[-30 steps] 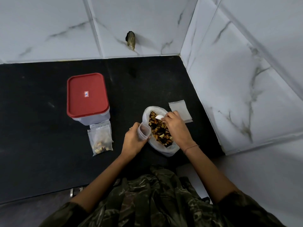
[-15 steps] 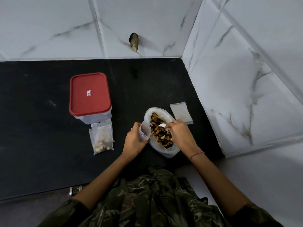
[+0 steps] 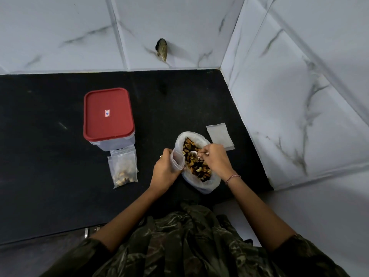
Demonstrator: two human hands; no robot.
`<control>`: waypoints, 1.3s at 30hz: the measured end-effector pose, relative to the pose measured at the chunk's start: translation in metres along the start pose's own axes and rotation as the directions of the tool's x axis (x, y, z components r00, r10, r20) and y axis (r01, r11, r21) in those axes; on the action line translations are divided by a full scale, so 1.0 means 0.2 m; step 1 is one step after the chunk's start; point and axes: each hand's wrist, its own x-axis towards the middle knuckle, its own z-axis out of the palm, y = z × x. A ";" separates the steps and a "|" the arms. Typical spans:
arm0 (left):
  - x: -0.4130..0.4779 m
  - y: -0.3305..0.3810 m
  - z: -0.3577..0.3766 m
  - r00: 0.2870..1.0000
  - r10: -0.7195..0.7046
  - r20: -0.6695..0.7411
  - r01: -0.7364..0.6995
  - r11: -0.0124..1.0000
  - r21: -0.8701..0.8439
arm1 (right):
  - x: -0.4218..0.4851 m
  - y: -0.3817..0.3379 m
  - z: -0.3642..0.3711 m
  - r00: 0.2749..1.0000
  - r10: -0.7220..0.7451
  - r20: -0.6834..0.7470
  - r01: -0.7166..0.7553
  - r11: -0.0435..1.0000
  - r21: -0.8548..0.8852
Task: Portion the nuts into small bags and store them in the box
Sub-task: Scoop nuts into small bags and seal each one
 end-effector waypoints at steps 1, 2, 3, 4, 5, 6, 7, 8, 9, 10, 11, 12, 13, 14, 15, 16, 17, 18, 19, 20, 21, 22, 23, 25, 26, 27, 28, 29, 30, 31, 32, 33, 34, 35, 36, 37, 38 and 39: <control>0.00 0.00 0.00 1.000 0.000 0.002 0.000 1.000 0.000 | 0.00 0.01 -0.01 0.999 0.050 0.017 -0.051 0.996 0.073; 0.00 0.00 0.00 1.000 -0.002 0.007 0.002 1.000 -0.003 | 0.01 0.02 -0.02 0.994 0.101 0.044 -0.106 0.983 0.149; 0.00 0.00 0.00 1.000 -0.002 0.011 0.002 1.000 -0.008 | 0.01 0.03 -0.02 0.986 0.147 0.073 -0.160 0.963 0.219; 0.00 0.00 0.00 1.000 0.003 0.015 -0.002 1.000 -0.012 | 0.01 0.04 -0.02 0.979 0.182 0.092 -0.200 0.942 0.268; 0.00 -0.01 0.00 1.000 0.010 0.018 -0.010 1.000 -0.018 | 0.01 0.04 -0.02 0.974 0.203 0.099 -0.224 0.927 0.302; 0.00 -0.01 0.00 1.000 0.016 0.022 -0.015 1.000 -0.022 | 0.01 0.05 -0.01 0.972 0.214 0.098 -0.234 0.916 0.326; 0.00 -0.01 0.00 1.000 0.019 0.024 -0.019 0.999 -0.026 | 0.00 0.05 -0.01 0.971 0.220 0.096 -0.240 0.907 0.346; 0.00 -0.02 0.00 0.999 0.021 0.027 -0.020 0.999 -0.029 | 0.00 0.06 -0.01 0.969 0.226 0.095 -0.245 0.899 0.362; 0.00 -0.02 0.00 0.999 0.021 0.031 -0.020 0.999 -0.030 | -0.01 0.06 -0.02 0.968 0.233 0.091 -0.250 0.890 0.380; 0.00 -0.02 0.00 0.999 0.021 0.033 -0.020 0.999 -0.030 | -0.01 0.07 -0.02 0.967 0.241 0.081 -0.253 0.881 0.399; 0.00 -0.01 -0.01 0.999 0.020 0.036 -0.019 0.999 -0.027 | -0.02 0.07 -0.03 0.965 0.252 0.068 -0.257 0.869 0.423; 0.00 -0.01 -0.01 0.999 0.019 0.035 -0.018 1.000 -0.021 | -0.02 0.08 -0.03 0.964 0.262 0.050 -0.256 0.857 0.447; 0.00 -0.01 -0.01 0.999 0.019 0.033 -0.018 1.000 -0.011 | -0.03 0.09 -0.04 0.963 0.269 0.028 -0.251 0.848 0.468; 0.00 0.00 -0.02 0.999 0.020 0.030 -0.020 1.000 0.006 | -0.04 0.11 -0.05 0.962 0.274 0.005 -0.243 0.842 0.481; 0.00 0.01 -0.03 0.999 0.025 0.026 -0.025 0.999 0.028 | -0.05 0.12 -0.06 0.961 0.277 -0.015 -0.233 0.838 0.494; -0.01 0.01 -0.03 0.999 0.035 0.017 -0.035 0.998 0.051 | -0.05 0.13 -0.07 0.960 0.279 -0.034 -0.224 0.834 0.504; -0.01 0.01 -0.04 0.999 0.048 0.003 -0.048 0.997 0.068 | -0.06 0.14 -0.08 0.959 0.281 -0.049 -0.217 0.831 0.512; -0.01 0.01 -0.04 0.998 0.057 -0.012 -0.056 0.995 0.081 | -0.06 0.15 -0.09 0.957 0.284 -0.057 -0.215 0.827 0.519; -0.01 0.01 -0.04 0.998 0.061 -0.026 -0.058 0.994 0.094 | -0.07 0.16 -0.09 0.955 0.292 -0.057 -0.217 0.816 0.535; -0.01 0.01 -0.05 0.997 0.060 -0.038 -0.056 0.993 0.104 | -0.07 0.17 -0.09 0.952 0.303 -0.046 -0.225 0.793 0.566; -0.01 0.01 -0.05 0.997 0.058 -0.043 -0.053 0.993 0.109 | -0.07 0.18 -0.10 0.949 0.316 -0.028 -0.235 0.759 0.607; -0.01 0.01 -0.06 0.998 0.055 -0.043 -0.050 0.993 0.107 | -0.08 0.19 -0.10 0.944 0.329 -0.004 -0.248 0.719 0.649; 0.00 0.01 -0.06 0.998 0.053 -0.040 -0.049 0.994 0.101 | -0.08 0.19 -0.10 0.940 0.340 0.021 -0.260 0.679 0.687; 0.00 0.02 -0.07 0.997 0.057 -0.046 -0.053 0.996 0.078 | -0.10 0.18 -0.11 0.936 0.345 0.071 -0.278 0.598 0.752; 0.00 0.03 -0.07 0.997 0.062 -0.053 -0.058 0.996 0.063 | -0.11 0.17 -0.11 0.935 0.341 0.093 -0.280 0.557 0.782; 0.01 0.03 -0.08 0.996 0.067 -0.060 -0.064 0.997 0.049 | -0.12 0.15 -0.13 0.936 0.335 0.111 -0.280 0.513 0.811; 0.01 0.04 -0.08 0.995 0.073 -0.064 -0.071 0.997 0.037 | -0.13 0.13 -0.14 0.936 0.329 0.128 -0.280 0.474 0.835; 0.02 0.05 -0.08 0.994 0.080 -0.069 -0.078 0.997 0.029 | -0.14 0.10 -0.16 0.937 0.319 0.141 -0.278 0.438 0.855; 0.03 0.06 -0.09 0.993 0.087 -0.074 -0.086 0.996 0.025 | -0.15 0.08 -0.17 0.939 0.307 0.152 -0.275 0.412 0.869; 0.03 0.06 -0.09 0.992 0.094 -0.078 -0.093 0.995 0.025 | -0.16 0.05 -0.19 0.942 0.294 0.159 -0.272 0.394 0.878; 0.04 0.07 -0.09 0.991 0.100 -0.084 -0.097 0.995 0.029 | -0.16 0.02 -0.20 0.947 0.276 0.163 -0.266 0.389 0.882; 0.05 0.08 -0.10 0.991 0.102 -0.089 -0.099 0.994 0.037 | -0.17 -0.02 -0.22 0.952 0.255 0.167 -0.260 0.392 0.882; 0.05 0.08 -0.10 0.990 0.103 -0.094 -0.099 0.994 0.045 | -0.17 -0.05 -0.22 0.958 0.234 0.168 -0.253 0.407 0.877; 0.06 0.10 -0.11 0.990 0.103 -0.100 -0.098 0.994 0.052 | -0.18 -0.09 -0.23 0.963 0.214 0.166 -0.246 0.429 0.869; 0.06 0.11 -0.11 0.989 0.105 -0.107 -0.099 0.993 0.061 | -0.18 -0.12 -0.22 0.967 0.200 0.156 -0.233 0.457 0.858; 0.07 0.12 -0.11 0.987 0.110 -0.115 -0.103 0.992 0.069 | -0.19 -0.15 -0.21 0.973 0.189 0.133 -0.211 0.488 0.847; 0.07 0.12 -0.12 0.986 0.116 -0.123 -0.107 0.991 0.079 | -0.19 -0.18 -0.19 0.979 0.179 0.093 -0.175 0.526 0.832; 0.08 0.13 -0.12 0.985 0.117 -0.130 -0.106 0.990 0.091 | -0.19 -0.20 -0.17 0.985 0.170 0.042 -0.133 0.573 0.809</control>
